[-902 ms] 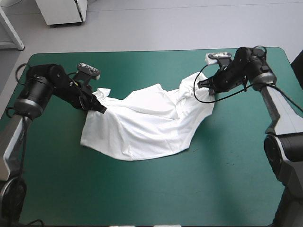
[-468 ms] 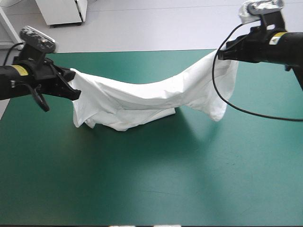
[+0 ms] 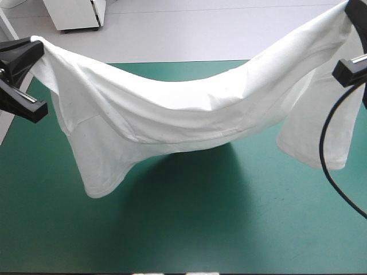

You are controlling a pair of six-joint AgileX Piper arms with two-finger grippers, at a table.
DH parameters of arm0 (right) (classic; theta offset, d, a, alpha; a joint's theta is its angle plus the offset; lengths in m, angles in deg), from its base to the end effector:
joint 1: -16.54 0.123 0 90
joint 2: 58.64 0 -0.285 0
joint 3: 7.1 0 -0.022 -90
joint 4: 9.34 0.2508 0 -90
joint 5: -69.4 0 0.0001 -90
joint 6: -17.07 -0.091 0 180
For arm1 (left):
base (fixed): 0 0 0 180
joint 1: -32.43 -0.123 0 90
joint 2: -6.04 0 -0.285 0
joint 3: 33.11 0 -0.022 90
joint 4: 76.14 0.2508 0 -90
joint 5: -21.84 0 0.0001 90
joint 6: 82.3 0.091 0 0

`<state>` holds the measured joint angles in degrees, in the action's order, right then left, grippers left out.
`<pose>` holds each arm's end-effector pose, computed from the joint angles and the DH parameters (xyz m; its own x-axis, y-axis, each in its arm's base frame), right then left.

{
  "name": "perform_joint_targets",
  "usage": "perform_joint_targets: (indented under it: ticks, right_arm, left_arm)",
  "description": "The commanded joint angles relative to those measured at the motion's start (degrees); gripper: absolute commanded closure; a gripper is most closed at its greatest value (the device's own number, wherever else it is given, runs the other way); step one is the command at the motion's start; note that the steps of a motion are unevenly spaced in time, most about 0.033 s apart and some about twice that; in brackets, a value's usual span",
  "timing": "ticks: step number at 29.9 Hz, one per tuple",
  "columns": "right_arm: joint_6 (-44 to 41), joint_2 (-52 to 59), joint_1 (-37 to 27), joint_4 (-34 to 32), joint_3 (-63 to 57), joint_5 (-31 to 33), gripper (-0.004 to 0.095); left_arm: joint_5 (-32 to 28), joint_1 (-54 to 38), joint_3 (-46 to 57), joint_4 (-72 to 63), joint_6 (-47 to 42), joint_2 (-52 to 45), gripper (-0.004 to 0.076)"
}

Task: Fold the cloth

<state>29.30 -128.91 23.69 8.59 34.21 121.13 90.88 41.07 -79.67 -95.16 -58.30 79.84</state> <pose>0.0893 0.0334 0.6377 0.1899 0.0085 -0.9818 -0.3535 0.9335 -0.0603 0.0967 -0.0427 0.6218 0.0438 0.2746 -0.9606 0.4495 0.8532 0.2644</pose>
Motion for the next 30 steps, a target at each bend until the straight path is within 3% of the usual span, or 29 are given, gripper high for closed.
perform_joint_targets:
  ticks: [1,8,14,20,26,30]
  right_arm:
    - [0.8,1.4,-0.2,1.3,2.5,-6.2,0.0921]
    - [3.4,1.7,-0.2,6.7,7.9,-5.7,0.0921]
    - [3.4,0.3,-0.2,3.8,6.1,-4.9,0.0921]
    - [3.4,-5.9,-0.2,0.7,-0.2,-4.7,0.0921]
    - [3.4,-17.0,-0.2,-0.8,-3.2,-4.9,0.0921]
    - [3.6,-25.5,-0.2,-2.7,-2.8,-8.4,0.0921]
  left_arm:
    - [-6.0,0.3,-5.4,-3.7,-0.7,-0.7,0.0746]
    - [-2.2,0.3,-8.0,-7.5,-4.1,-2.3,0.0746]
    - [-0.9,0.3,-6.4,-6.0,-6.0,-1.5,0.0746]
    - [4.7,0.3,0.2,-1.8,-8.7,4.5,0.0746]
    - [2.7,0.3,5.2,0.4,-8.2,13.0,0.0746]
    - [-1.1,0.3,5.4,2.9,-6.7,20.4,0.0746]
